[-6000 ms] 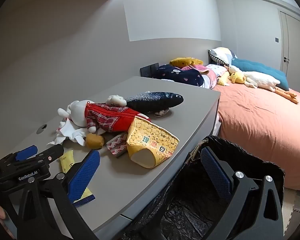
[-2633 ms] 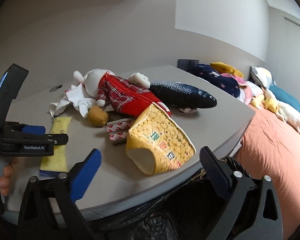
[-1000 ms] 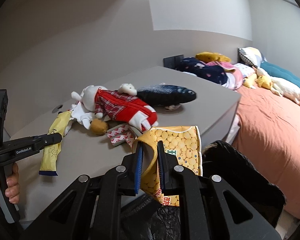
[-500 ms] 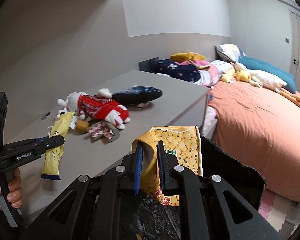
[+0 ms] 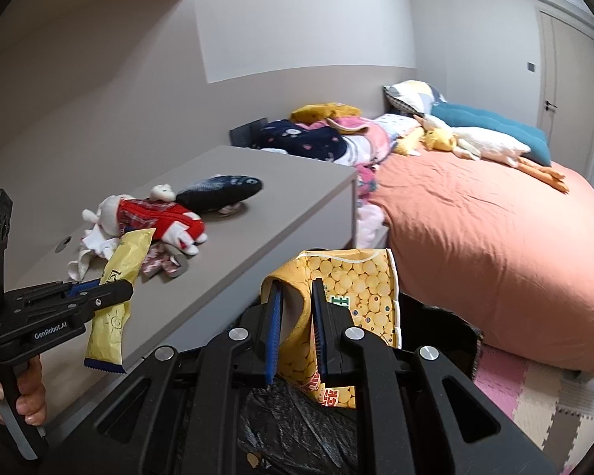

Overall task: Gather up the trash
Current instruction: 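Carry both items over the black bin and open both tools to drop them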

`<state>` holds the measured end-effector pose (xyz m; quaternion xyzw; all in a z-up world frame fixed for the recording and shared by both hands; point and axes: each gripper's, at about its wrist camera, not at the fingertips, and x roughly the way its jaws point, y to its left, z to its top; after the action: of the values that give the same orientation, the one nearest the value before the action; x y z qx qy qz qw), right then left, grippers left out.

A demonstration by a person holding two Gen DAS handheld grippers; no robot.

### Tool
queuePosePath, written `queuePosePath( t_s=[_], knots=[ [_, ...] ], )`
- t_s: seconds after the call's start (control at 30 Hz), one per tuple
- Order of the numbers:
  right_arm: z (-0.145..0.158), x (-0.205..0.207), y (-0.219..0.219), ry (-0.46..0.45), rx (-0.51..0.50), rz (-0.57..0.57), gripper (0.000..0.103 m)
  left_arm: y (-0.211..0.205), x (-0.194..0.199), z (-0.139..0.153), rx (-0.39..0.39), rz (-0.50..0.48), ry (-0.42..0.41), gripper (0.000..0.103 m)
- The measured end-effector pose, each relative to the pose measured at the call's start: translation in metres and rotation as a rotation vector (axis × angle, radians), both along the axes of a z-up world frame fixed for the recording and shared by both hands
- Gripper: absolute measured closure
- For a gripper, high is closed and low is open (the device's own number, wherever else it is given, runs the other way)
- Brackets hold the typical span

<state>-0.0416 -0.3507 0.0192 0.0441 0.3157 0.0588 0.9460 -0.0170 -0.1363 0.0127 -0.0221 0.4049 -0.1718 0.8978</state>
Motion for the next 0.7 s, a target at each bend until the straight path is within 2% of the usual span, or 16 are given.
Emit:
queuePosePath(
  t_s=[0.33,0.37,0.4,0.43,0.47,0.5,0.63,0.7],
  knots=[
    [-0.002,-0.014,-0.040,0.024,0.023,-0.107,0.087,-0.050,0.000,-0.009,0.026,-0.131,0.032,0.084],
    [-0.002,-0.015,-0.044,0.029,0.031,-0.120,0.085,-0.057,0.000,-0.011,0.037,-0.155,0.040,0.082],
    [-0.003,-0.016,-0.049,0.033,0.050,-0.131,0.073,-0.062,-0.001,-0.013,0.045,-0.179,0.049,0.082],
    [-0.003,-0.018,-0.054,0.031,0.075,-0.137,0.062,-0.068,-0.001,-0.017,0.050,-0.197,0.064,0.069],
    [-0.003,-0.019,-0.057,0.026,0.091,-0.146,0.043,-0.071,0.000,-0.020,0.055,-0.200,0.073,0.029],
    [-0.002,-0.021,-0.061,0.019,0.102,-0.165,0.039,-0.074,0.000,-0.023,0.065,-0.202,0.081,0.007],
    [0.000,-0.025,-0.069,0.006,0.108,-0.238,0.039,-0.079,0.001,-0.032,0.118,-0.187,0.056,0.006],
    [0.000,-0.025,-0.073,0.001,0.119,-0.252,0.039,-0.077,0.002,-0.034,0.116,-0.181,0.061,0.006]
  ],
)
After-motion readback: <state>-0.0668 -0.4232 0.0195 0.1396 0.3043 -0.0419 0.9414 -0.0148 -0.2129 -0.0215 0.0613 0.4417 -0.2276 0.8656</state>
